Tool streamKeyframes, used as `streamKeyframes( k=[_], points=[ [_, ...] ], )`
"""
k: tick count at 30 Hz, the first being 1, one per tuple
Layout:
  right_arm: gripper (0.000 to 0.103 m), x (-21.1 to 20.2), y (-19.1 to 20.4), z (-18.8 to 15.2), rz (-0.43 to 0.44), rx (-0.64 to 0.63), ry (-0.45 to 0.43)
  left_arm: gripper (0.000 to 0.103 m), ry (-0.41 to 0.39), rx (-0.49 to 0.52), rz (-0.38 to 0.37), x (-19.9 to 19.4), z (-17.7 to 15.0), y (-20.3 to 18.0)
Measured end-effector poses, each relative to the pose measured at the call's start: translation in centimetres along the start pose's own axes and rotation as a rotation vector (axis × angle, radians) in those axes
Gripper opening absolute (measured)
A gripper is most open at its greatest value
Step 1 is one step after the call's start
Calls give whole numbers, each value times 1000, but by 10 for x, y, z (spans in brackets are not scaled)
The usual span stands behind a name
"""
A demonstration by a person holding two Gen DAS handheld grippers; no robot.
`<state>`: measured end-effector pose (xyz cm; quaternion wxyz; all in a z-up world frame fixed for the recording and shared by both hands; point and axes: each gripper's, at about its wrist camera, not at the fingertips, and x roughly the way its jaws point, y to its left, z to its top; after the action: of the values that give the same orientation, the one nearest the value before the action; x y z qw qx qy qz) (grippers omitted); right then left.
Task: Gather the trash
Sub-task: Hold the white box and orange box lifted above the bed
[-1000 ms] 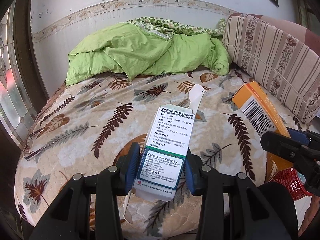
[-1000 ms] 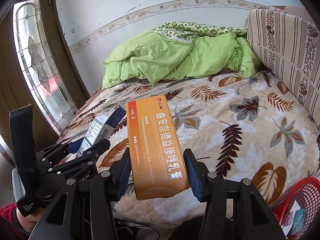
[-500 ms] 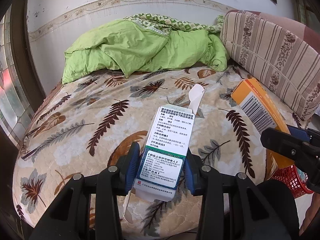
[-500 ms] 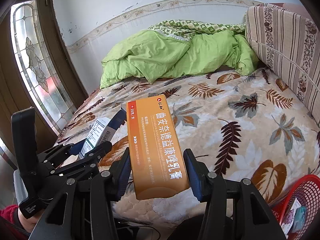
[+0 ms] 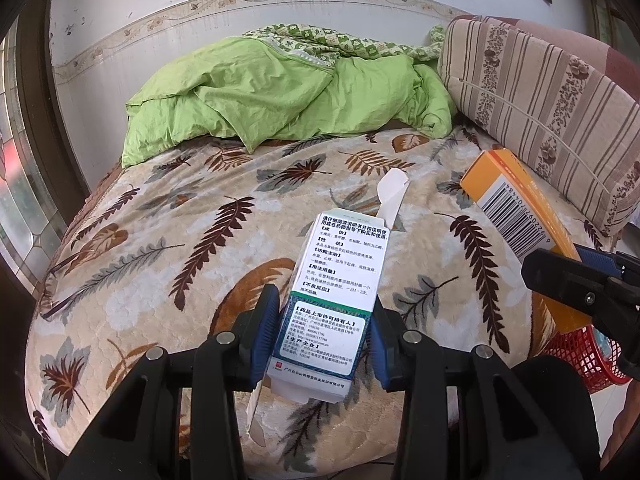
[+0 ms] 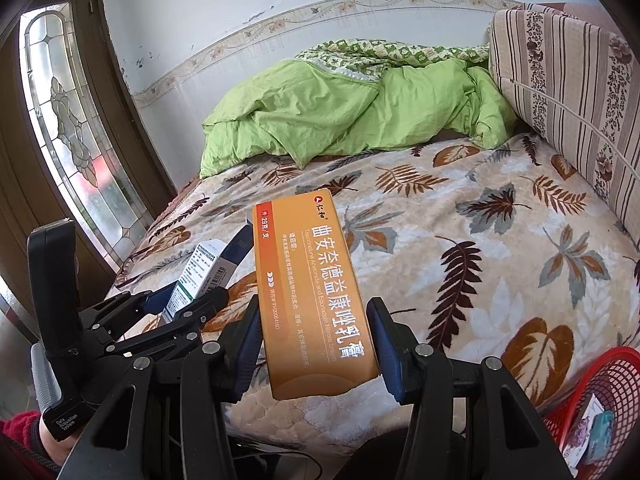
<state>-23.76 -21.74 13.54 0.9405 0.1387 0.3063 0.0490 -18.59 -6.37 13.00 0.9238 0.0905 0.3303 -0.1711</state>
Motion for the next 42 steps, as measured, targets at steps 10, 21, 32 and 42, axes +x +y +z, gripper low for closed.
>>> streamKeyframes(
  k=[10,21,32,42],
  points=[
    [55,-1,-2,-2,0,9,-5,40,2,0,-1,2,-1,-1],
    [55,-3,-5,-1,2,17,-7,40,6,7,-4,3,-2,-3],
    [55,-4,-8,0,5,30,-10,40,13,15,-9,6,-3,-6],
    [55,-14,-20,0,-11,65,-28,40,17,53,-46,7,2,-21]
  ],
)
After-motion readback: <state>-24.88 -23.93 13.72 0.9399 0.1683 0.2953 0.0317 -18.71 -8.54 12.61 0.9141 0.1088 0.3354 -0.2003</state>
